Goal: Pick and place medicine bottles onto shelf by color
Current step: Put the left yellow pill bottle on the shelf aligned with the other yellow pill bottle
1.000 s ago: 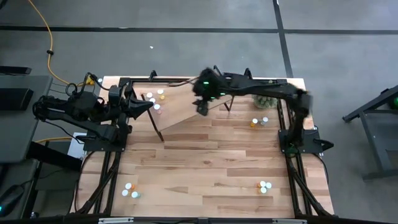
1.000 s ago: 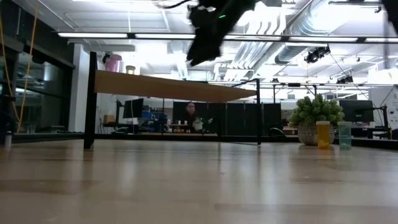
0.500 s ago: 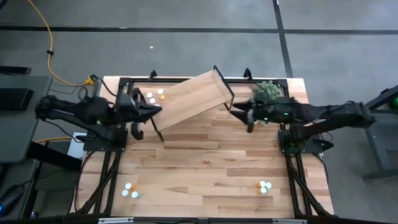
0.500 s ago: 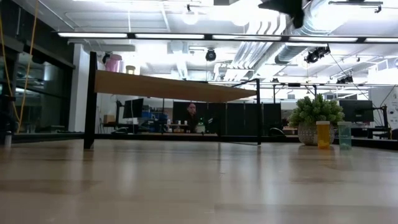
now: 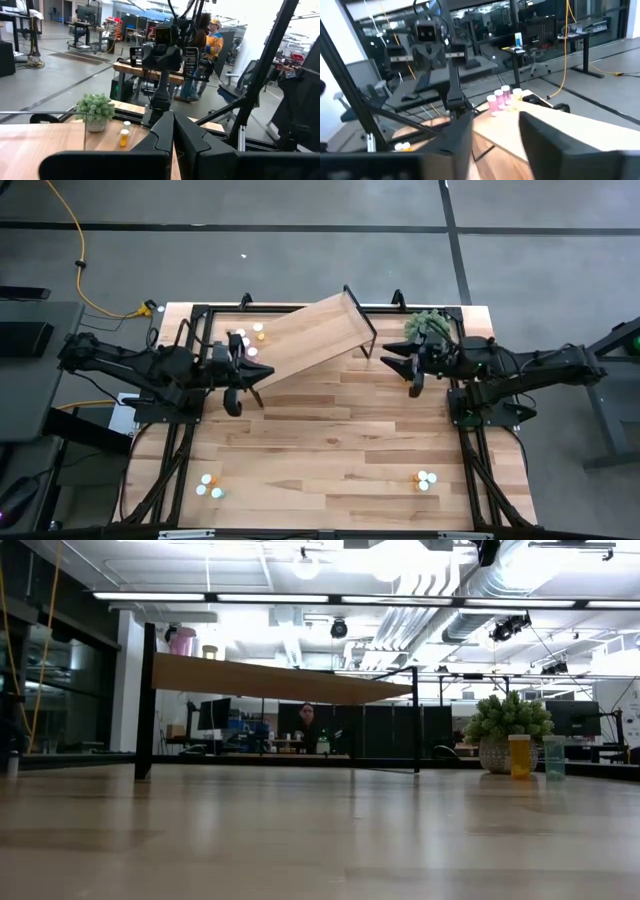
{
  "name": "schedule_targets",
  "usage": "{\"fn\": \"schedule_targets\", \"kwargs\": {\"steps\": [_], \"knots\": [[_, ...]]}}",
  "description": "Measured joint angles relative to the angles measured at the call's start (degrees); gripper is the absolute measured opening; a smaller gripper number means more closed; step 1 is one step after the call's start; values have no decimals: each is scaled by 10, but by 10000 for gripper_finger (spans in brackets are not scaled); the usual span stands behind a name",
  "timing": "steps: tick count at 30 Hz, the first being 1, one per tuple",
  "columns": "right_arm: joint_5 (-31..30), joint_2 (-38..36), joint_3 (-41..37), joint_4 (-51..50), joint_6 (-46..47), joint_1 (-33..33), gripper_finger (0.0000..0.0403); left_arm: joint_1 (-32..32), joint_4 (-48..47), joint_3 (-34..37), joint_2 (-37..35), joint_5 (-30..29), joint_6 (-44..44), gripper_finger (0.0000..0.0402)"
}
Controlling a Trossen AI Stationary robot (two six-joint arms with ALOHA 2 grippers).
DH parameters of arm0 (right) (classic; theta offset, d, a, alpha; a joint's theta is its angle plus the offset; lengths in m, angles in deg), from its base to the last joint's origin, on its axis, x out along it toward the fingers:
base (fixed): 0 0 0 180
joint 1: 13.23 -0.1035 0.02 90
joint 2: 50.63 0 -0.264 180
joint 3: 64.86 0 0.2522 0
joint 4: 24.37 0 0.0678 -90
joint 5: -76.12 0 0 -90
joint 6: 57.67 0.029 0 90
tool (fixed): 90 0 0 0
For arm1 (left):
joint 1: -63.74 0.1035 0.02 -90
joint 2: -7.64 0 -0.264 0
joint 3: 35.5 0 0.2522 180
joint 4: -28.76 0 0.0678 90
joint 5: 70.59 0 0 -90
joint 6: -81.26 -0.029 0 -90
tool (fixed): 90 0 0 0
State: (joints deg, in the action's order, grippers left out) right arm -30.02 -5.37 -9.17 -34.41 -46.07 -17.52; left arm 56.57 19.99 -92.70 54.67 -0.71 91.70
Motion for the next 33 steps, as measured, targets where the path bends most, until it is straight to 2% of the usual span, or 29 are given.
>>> {"fn": "schedule_targets", "kwargs": {"steps": [3, 5, 13, 18, 22, 26, 30, 33], "knots": [[5, 1, 0, -23, -1, 0, 49, 0, 0, 0, -1, 0, -4, 0], [15, 1, 0, -25, 0, 1, 14, 0, 0, 0, -1, -3, -15, 1], [27, 1, 0, -27, 16, 1, 5, 0, -8, 0, -1, -25, -50, 39], [26, 1, 0, -33, 14, 1, 2, 13, -142, -56, 7, -20, -1, 101], [26, 1, 0, -40, 17, 1, 1, 24, -295, -129, 36, 39, 76, 169], [26, 1, 0, -47, 19, 1, 0, 13, -464, -210, 76, 147, 150, 222], [26, 1, 0, -53, 19, 1, 0, -44, -603, -254, 121, 248, 238, 239], [26, 1, 0, -54, 19, 1, 0, -125, -654, -249, 147, 283, 337, 240]]}}
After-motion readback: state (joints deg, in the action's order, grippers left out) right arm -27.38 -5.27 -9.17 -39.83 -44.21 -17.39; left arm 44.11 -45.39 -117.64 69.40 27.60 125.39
